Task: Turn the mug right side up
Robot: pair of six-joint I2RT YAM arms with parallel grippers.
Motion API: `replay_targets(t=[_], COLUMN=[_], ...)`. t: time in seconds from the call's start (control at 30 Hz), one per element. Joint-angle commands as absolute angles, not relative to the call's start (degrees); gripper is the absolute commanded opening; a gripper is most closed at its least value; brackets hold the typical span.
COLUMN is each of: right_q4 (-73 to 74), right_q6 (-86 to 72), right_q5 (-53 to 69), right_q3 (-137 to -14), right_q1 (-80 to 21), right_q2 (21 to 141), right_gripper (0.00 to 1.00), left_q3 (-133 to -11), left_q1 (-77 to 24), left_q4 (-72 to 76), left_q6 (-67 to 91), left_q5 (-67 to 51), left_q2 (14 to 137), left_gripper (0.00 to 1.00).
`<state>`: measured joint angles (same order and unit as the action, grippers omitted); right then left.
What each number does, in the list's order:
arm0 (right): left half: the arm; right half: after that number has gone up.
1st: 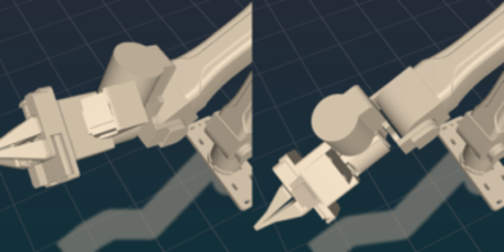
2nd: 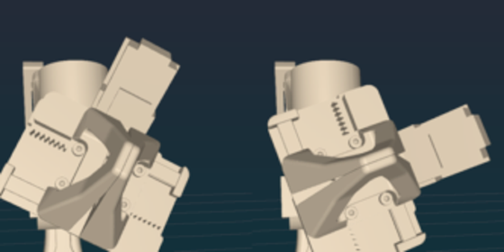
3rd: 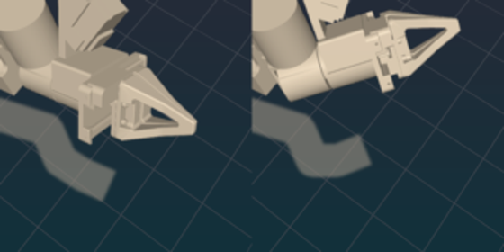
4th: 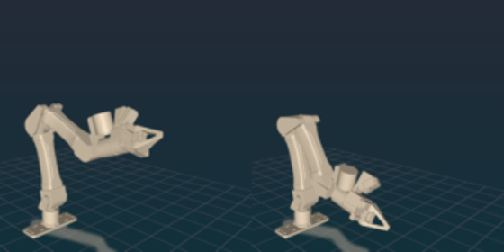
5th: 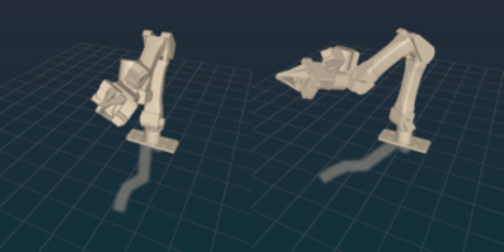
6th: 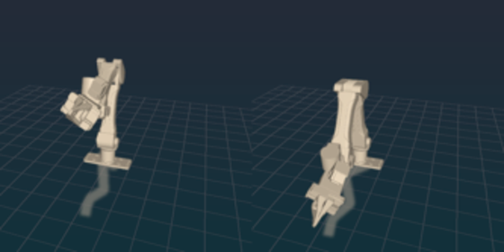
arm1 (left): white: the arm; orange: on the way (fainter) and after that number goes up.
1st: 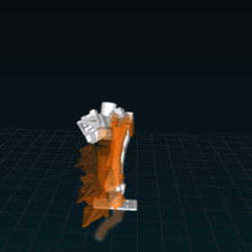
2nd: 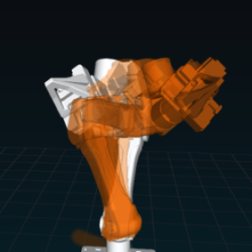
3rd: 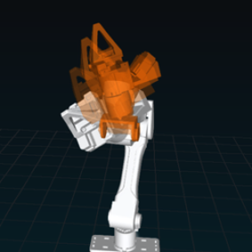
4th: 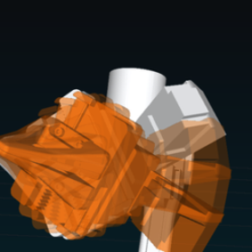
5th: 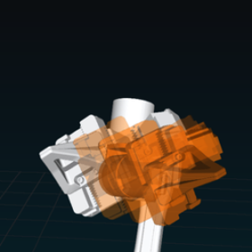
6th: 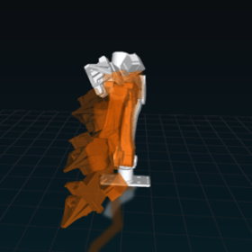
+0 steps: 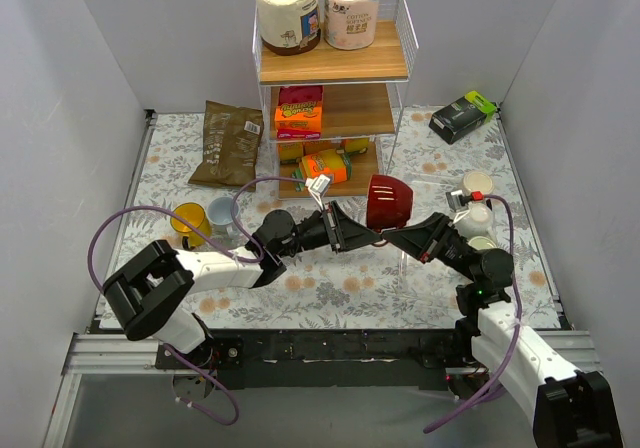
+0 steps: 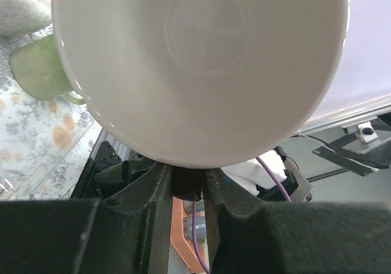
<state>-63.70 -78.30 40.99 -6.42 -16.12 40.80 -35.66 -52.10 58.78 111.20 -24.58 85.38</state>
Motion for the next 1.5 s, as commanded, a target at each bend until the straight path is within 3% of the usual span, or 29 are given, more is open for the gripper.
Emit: replay_targets(t=[0.0, 0.2, 0.37, 0.67, 0.8, 0.9, 1.47], right_q4=[-52.67, -42.38, -45.34, -46.24, -43.95, -43.33, -27.69], right_q6=[-65.94, -63.46, -68.18, -71.37, -71.63, -72.86, -67.77], right_q5=[46.32, 43.34, 42.71, 43.07, 43.07, 42.72, 42.01], right_q3=[-11.59, -13.01, -10.73, -10.37, -10.55, -10.11, -13.18], right_q1=[-16.52, -16.52, -16.44, -16.52, -16.44, -16.44, -16.44], right_q2=[38.32, 37.88, 40.69, 42.36, 42.98, 43.33, 42.19], right_gripper=[0.01, 0.01, 0.02, 0.27, 0.51, 0.61, 0.64], left_q3=[-40.51, -40.17, -39.9, -40.43, -41.31, -41.75, -42.71], left_q1=[-51.94, -51.94, -51.94, -51.94, -51.94, -51.94, -51.94], left_q4=[53.38, 46.59, 43.69, 39.12, 34.12, 30.87, 5.66], left_q6=[110.05, 107.32, 106.52, 104.24, 100.65, 98.53, 82.54], left_q5=[-19.26, -13.54, -11.17, -8.18, -4.85, -2.91, 14.83], left_q2=[82.09, 78.67, 77.35, 74.8, 73.04, 71.46, 59.69], left_gripper=[0.0, 0.0, 0.0, 0.0, 0.0, 0.0, 0.0])
